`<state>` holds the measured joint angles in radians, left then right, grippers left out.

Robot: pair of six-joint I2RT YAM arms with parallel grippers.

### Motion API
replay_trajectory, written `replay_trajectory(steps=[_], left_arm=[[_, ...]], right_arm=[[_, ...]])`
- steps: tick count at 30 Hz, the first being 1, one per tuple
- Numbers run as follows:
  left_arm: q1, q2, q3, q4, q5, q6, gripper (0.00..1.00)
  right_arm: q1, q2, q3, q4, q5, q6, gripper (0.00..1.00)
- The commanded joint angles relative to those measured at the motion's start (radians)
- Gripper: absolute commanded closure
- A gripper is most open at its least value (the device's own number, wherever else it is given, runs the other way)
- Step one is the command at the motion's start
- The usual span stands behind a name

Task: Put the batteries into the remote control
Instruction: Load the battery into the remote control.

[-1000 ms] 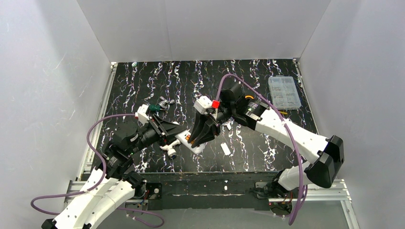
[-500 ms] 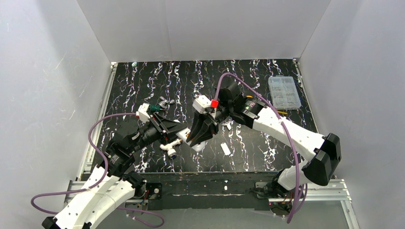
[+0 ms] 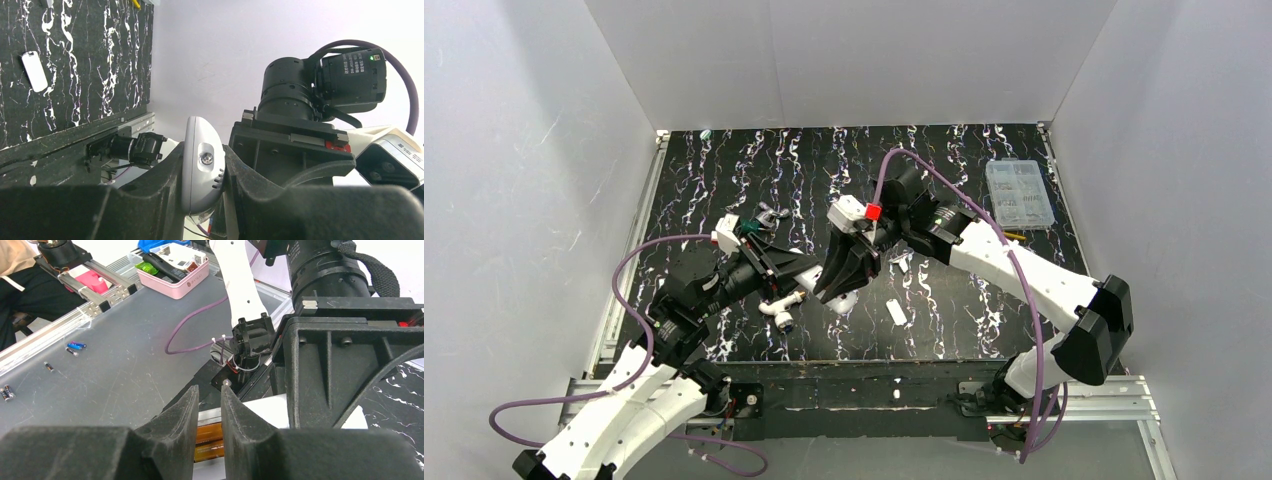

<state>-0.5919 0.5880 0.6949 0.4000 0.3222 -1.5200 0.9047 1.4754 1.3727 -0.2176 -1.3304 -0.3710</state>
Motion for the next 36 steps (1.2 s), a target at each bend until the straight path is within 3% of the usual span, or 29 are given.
replay_trajectory(steps=[1,20,29,36], left_arm=[[0.0,-0.021,0.045,0.236,0.055,-0.071,1.0],[0.0,-0.003,0.04,0.303,0.058,-0.088,1.0],[0.0,-0.003,0.037,0.292,0.068,-0.078,1.0],[0.0,-0.017,0.075,0.148,0.089,0.002,1.0]], right_arm=[[-0.004,0.028,-0.014,-0.027,0.022,-0.008,0.7],[-0.005,-0.063,-0.18,0.16,0.064,0.114,0.72],[-0.006,-0.074,-0.118,0.125,0.074,0.113,0.71],[-0.004,-0.044,0.014,0.049,0.067,0.124,0.63]])
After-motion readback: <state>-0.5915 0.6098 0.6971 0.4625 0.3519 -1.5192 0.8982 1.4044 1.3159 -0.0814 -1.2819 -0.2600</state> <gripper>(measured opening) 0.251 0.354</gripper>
